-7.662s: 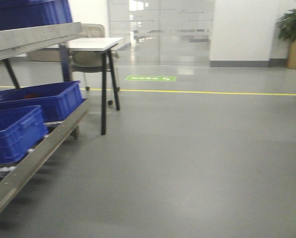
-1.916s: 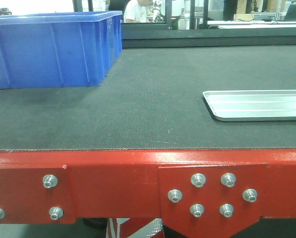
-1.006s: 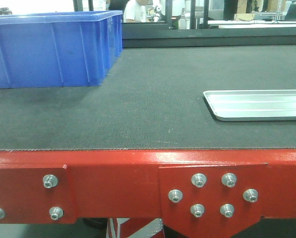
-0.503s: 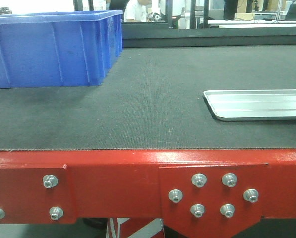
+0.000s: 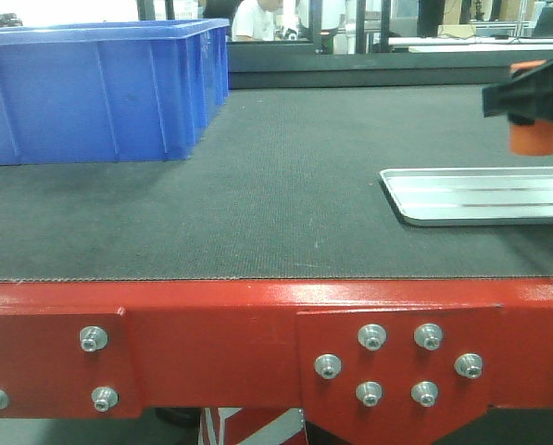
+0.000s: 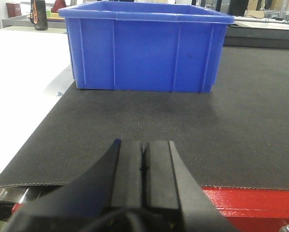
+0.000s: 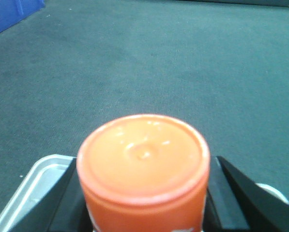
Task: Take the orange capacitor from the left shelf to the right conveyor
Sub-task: 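Lower the cylinder onto the metal tray and open the right gripper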
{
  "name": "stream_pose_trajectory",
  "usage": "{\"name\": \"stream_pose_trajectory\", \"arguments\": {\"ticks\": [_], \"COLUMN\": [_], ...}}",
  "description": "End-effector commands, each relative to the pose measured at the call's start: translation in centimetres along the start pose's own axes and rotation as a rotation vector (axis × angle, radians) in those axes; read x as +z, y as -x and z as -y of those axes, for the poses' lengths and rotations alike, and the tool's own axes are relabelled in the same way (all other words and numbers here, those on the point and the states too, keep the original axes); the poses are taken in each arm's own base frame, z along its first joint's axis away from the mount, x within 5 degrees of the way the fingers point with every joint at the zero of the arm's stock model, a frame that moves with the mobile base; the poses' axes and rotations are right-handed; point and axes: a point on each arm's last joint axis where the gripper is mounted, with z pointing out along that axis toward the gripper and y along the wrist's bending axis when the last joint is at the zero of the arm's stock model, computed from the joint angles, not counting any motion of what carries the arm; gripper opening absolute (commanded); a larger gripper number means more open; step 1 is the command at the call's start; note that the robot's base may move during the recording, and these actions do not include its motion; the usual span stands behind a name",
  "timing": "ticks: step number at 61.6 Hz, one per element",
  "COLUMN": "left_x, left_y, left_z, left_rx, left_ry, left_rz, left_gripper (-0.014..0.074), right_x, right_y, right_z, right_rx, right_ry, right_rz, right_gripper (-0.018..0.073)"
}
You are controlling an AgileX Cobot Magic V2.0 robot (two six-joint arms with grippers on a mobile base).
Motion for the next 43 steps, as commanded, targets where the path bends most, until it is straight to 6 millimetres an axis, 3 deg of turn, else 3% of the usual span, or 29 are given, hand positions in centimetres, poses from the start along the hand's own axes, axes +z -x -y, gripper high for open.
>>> {"name": "stream_pose_trajectory", "arguments": {"ticks": [1,24,43], "left_x": [-0.2,-0.2,-0.2], "left_y": [1.1,1.1,1.1], "left_z": [0.0,0.0,0.0], "left_rx": [-0.003,-0.003,-0.003], "left_ry": [0.002,0.002,0.002], "left_rz": [0.108,0.108,0.108], "left_gripper": [-0.0127,-0.0127,-0.0127], "right_x": [0.4,2.2,2.4], "right_y": [2.3,-1.4,-2.0], "right_z": [0.0,0.1,0.1], "right_rx": [-0.011,-0.005,-0.005], "right_ry": [0.009,0.011,0.011], "right_rz": [0.197,0.138,0.121], "right_gripper": [0.0056,0.0056,0.0080]}}
